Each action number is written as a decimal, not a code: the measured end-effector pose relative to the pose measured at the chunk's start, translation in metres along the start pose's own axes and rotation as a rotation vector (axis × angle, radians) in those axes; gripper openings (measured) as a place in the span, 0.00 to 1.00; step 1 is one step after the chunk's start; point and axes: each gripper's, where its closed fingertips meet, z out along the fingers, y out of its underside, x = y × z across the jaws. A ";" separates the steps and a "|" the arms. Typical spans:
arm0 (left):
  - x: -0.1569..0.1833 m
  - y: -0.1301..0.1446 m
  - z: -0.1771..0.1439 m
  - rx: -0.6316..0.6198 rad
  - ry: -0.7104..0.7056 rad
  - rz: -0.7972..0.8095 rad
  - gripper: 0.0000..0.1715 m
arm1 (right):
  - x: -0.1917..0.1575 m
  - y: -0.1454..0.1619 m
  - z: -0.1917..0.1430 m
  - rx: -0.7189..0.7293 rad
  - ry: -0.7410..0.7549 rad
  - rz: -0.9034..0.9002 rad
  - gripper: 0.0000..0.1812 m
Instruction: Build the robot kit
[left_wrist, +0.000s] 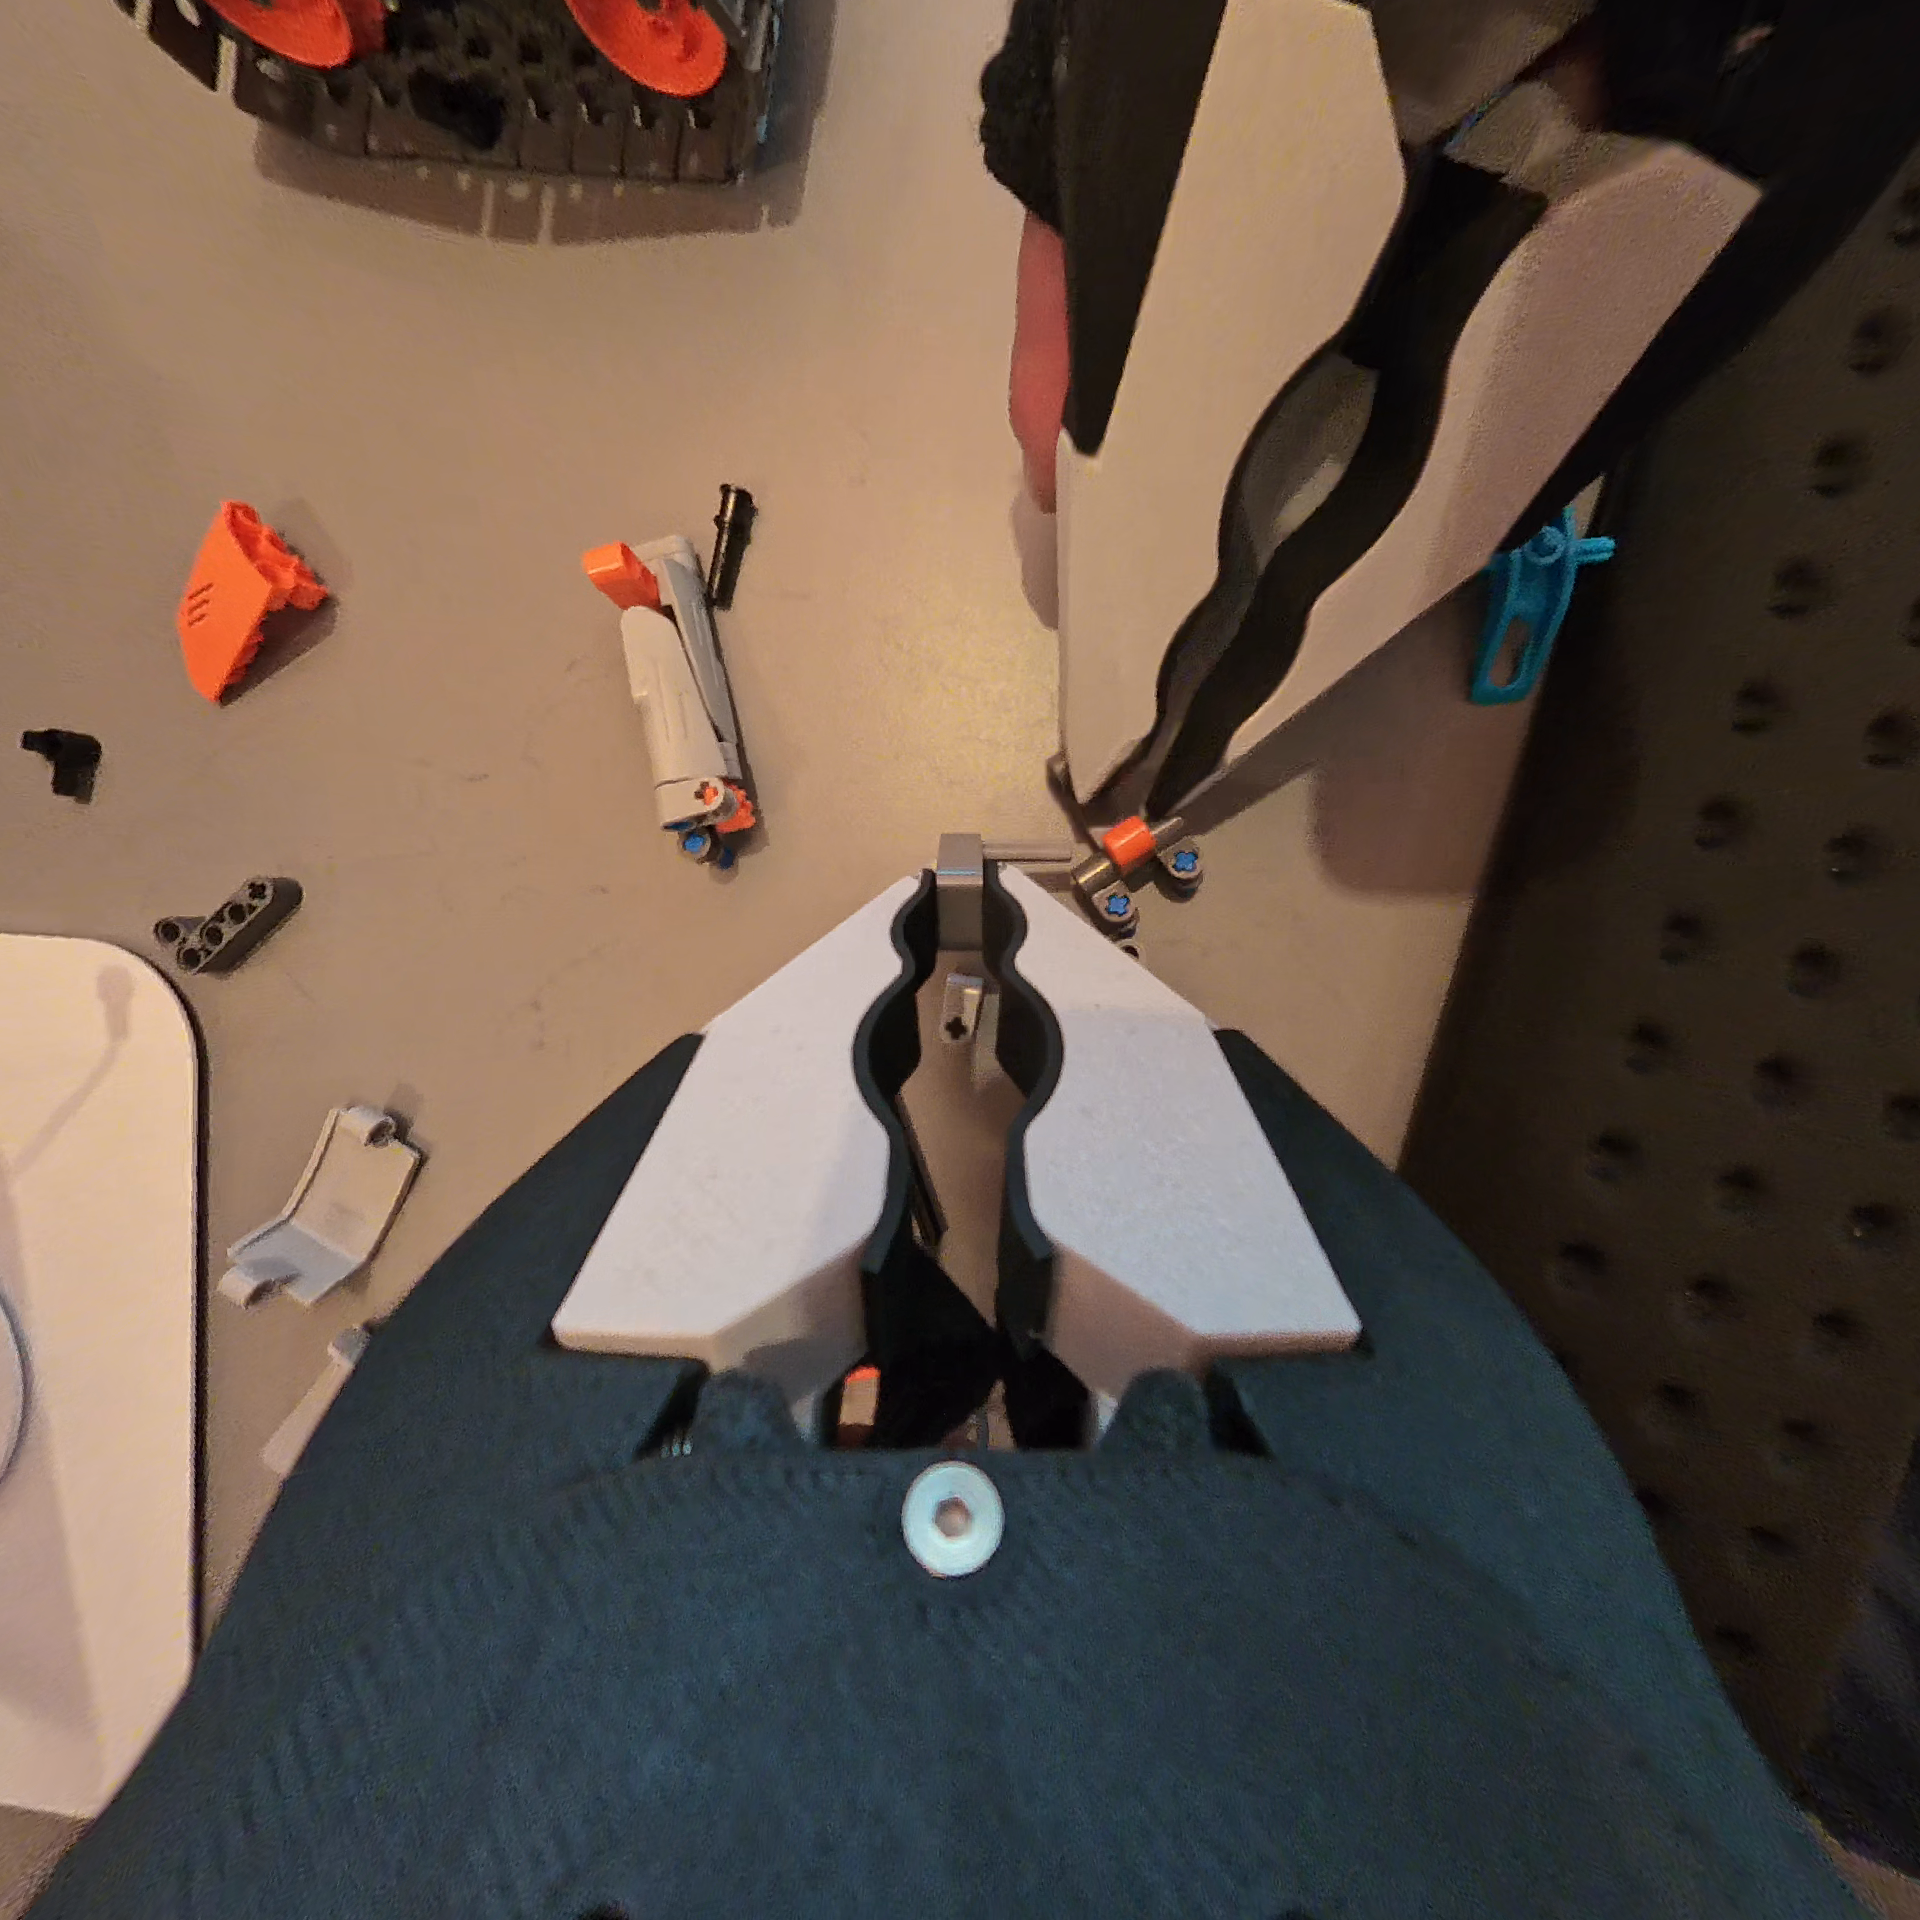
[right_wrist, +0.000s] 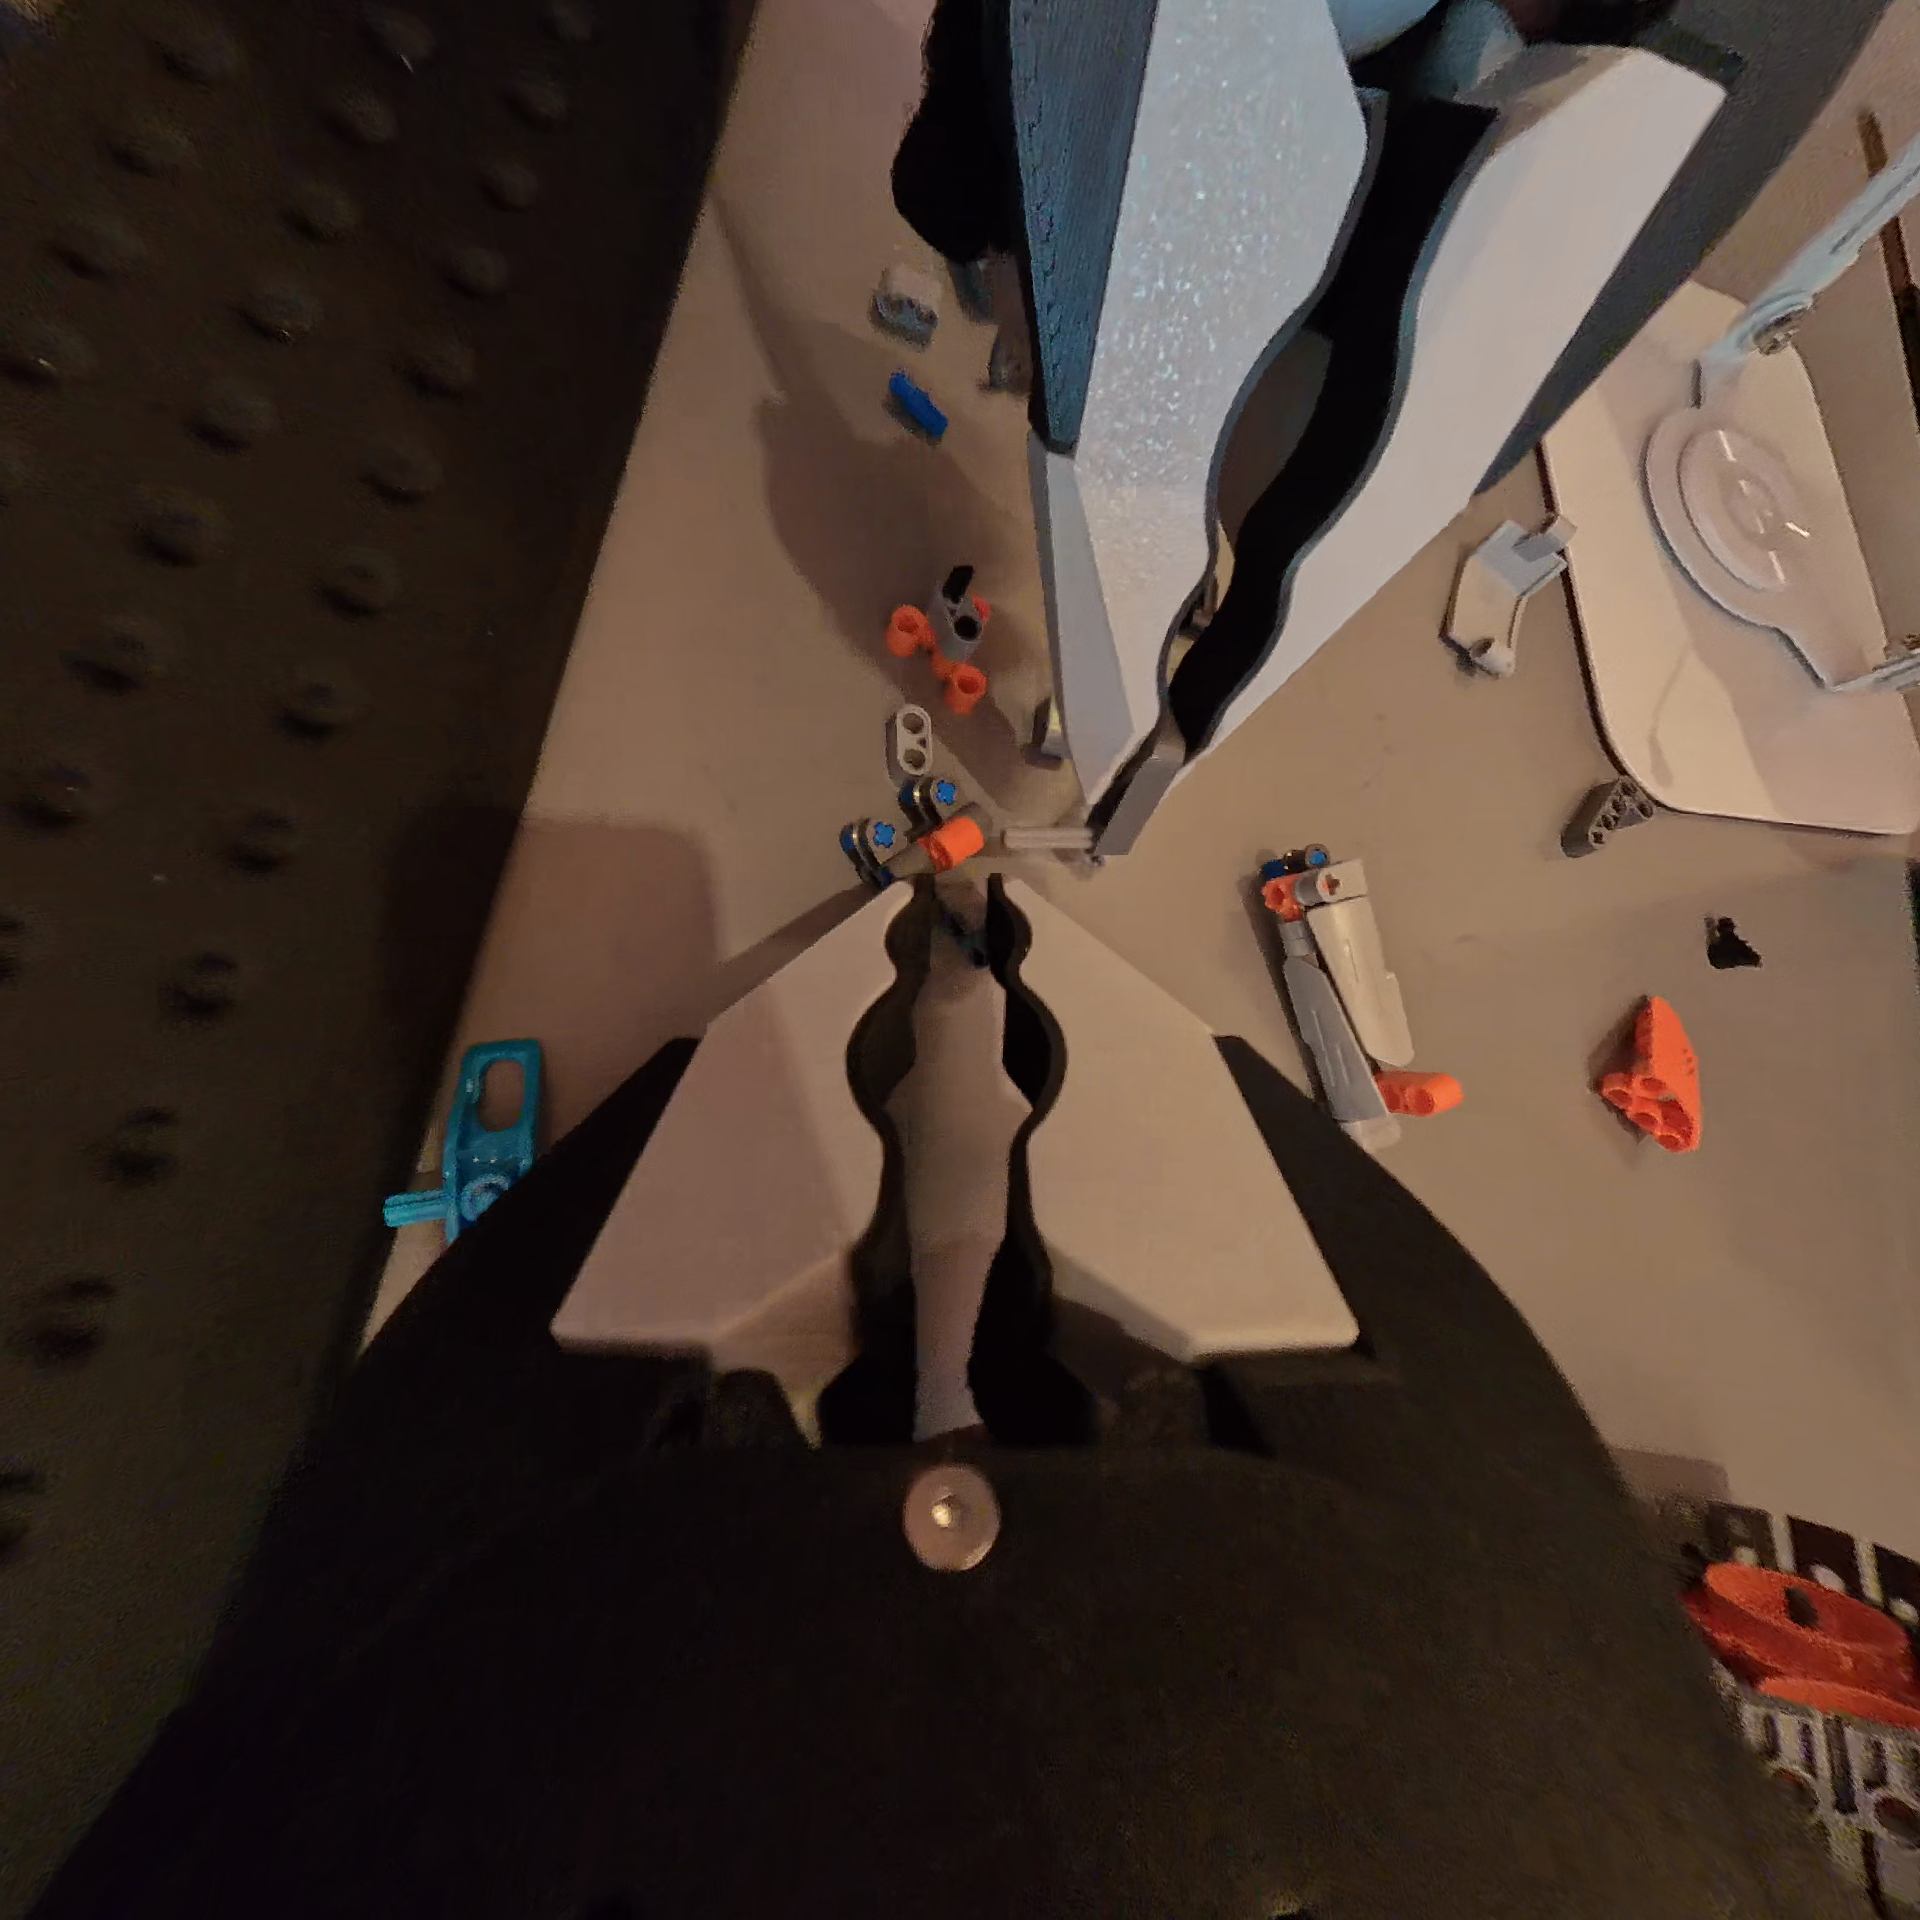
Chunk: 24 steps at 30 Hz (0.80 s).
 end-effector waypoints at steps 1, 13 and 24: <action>0.001 0.000 -0.003 0.011 -0.003 -0.007 0.03 | -0.001 -0.001 -0.001 0.011 -0.013 0.010 0.07; 0.013 0.002 -0.009 0.123 -0.054 -0.084 0.03 | -0.009 -0.008 0.005 0.022 -0.033 0.005 0.11; 0.006 0.010 -0.008 0.136 -0.104 -0.093 0.03 | -0.010 -0.008 0.006 0.027 -0.060 0.068 0.14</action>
